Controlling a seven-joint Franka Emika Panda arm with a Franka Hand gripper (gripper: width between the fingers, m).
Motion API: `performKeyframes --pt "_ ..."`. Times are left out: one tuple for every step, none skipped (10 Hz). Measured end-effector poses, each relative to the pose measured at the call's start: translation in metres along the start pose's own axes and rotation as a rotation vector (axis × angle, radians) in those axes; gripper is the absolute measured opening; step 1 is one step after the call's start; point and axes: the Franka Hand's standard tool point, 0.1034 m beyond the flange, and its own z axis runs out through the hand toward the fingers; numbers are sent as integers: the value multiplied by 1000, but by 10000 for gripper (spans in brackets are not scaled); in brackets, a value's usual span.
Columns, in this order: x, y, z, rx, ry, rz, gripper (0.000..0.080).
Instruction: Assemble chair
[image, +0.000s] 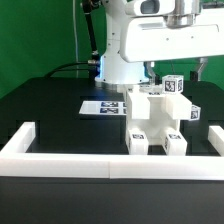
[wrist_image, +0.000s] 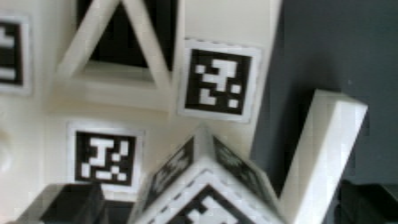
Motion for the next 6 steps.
performKeyframes --pt "0 0 0 -3 -1 -59 649" --pt "0 2 0 -8 -3 -139 649" --pt "-1 3 0 -11 -5 -205 649" --pt "-1 4 0 -13 -7 -256 649" --pt "-1 5 0 -17 -10 -300 634" --pt "-1 5 0 -17 -10 -299 634"
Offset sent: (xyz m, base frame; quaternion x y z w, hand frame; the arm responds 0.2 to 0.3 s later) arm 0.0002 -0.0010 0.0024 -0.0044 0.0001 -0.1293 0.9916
